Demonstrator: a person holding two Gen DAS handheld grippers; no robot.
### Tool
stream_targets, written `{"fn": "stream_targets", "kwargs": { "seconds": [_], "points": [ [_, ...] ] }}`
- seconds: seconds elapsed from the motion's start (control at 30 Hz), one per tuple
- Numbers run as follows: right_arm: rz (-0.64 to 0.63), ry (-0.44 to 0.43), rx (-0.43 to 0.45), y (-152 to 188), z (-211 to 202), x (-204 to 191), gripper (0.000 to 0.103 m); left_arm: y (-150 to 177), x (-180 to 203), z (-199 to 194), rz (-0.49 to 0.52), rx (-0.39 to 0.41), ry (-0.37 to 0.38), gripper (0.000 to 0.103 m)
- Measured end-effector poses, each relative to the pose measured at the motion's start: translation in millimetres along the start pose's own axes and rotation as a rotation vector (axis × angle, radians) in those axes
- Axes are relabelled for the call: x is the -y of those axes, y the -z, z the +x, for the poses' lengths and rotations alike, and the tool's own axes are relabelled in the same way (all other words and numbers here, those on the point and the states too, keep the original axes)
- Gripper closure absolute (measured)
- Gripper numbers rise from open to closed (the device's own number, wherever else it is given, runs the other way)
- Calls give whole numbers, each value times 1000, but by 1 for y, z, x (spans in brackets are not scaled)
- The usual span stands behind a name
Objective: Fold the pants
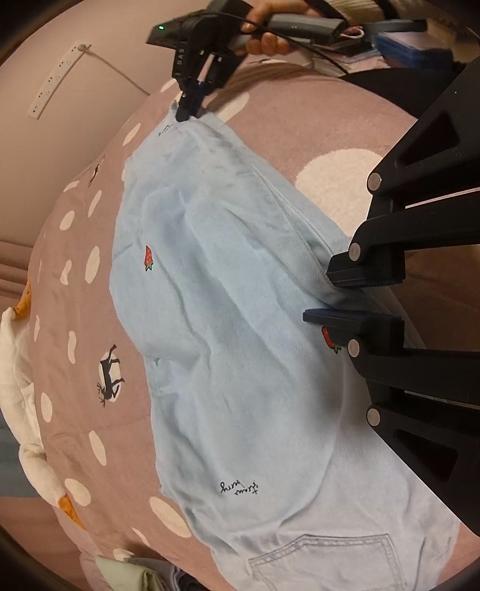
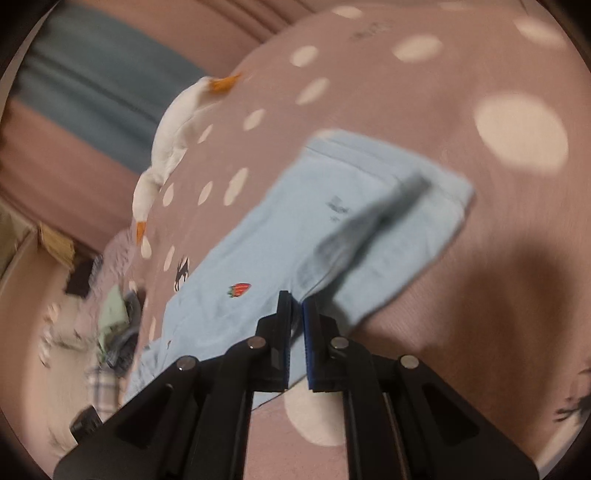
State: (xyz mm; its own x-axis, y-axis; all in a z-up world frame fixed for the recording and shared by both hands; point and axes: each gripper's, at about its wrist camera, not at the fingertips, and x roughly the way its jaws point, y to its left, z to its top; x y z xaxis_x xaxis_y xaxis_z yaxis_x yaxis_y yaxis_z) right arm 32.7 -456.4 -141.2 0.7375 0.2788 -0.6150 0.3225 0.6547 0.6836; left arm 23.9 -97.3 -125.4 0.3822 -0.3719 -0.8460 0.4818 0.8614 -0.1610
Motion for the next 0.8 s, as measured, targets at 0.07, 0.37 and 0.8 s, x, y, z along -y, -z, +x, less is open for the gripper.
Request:
{"fn": "stream_targets", "kwargs": {
  "seconds": [0.07, 0.37, 0.8],
  "points": [
    [57, -27, 5, 3, 2, 3, 80, 0, 1, 0, 4, -1, -10, 96],
    [181, 9, 61, -14, 3, 9, 64, -3, 7, 2, 59, -10, -49, 96],
    [67, 166, 179, -32, -29, 16, 100, -3, 7, 4, 59, -14, -46, 96]
  ]
}}
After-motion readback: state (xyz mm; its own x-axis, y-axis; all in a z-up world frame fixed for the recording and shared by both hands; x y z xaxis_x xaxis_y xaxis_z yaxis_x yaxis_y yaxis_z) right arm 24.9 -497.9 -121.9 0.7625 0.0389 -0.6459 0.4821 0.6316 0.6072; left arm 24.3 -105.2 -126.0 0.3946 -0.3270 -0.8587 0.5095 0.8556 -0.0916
